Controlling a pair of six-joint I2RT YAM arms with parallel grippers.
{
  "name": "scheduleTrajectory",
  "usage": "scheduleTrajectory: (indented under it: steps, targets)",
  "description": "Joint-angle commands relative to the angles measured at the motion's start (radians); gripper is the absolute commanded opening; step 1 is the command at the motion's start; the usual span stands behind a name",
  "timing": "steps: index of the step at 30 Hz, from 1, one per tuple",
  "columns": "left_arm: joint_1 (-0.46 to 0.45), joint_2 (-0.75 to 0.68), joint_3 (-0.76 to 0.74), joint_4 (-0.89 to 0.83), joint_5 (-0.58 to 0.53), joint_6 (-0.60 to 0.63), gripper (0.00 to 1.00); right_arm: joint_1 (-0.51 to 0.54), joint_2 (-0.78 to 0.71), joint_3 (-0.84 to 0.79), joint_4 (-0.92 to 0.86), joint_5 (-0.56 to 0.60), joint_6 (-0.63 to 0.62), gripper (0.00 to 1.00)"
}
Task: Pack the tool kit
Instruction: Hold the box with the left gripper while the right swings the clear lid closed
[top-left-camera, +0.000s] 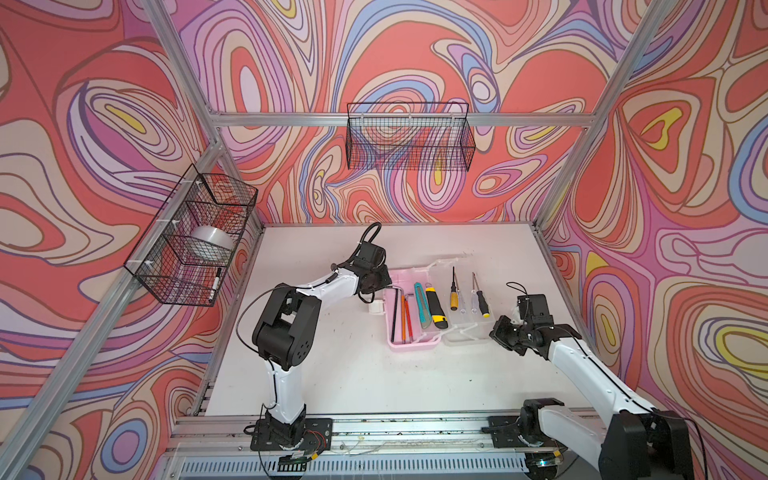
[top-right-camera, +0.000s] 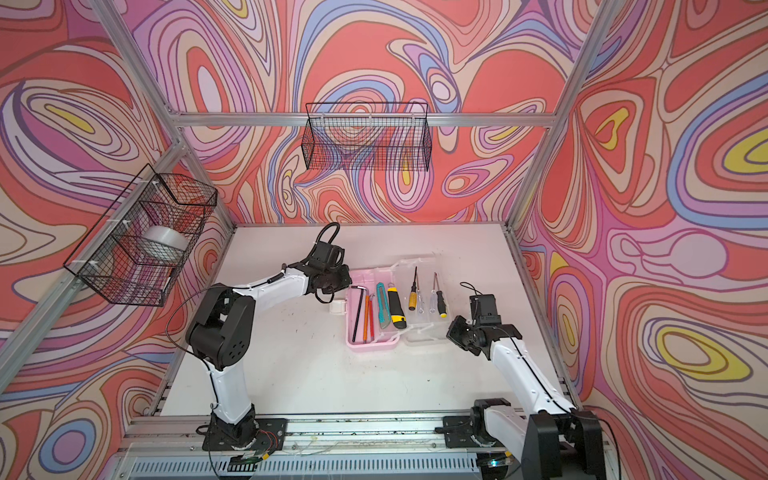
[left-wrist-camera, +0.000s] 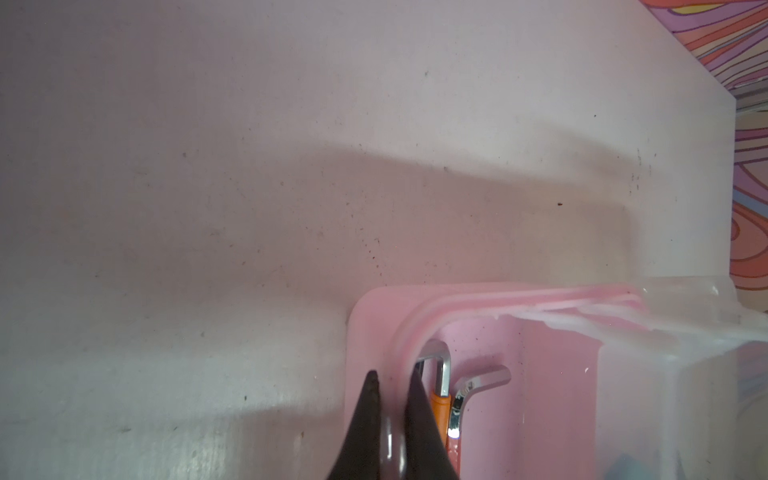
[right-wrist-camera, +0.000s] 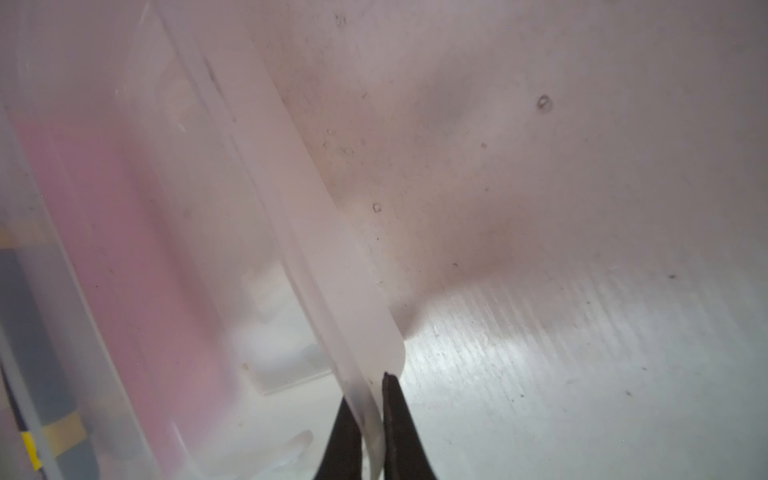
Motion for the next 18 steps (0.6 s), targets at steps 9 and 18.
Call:
scheduleTrajectory:
  steps: [9, 18]
  targets:
    - [-0.011, -0.016, -0.006, 0.002, 0.032, -0.036, 0.0, 0.104, -0.081, 0.216, -0.067, 0.176, 0.028, 0.0]
    - [-0.032, -0.01, 0.012, 0.024, 0.045, -0.04, 0.0, 0.423, 0.026, 0.374, -0.129, 0.472, 0.087, 0.0]
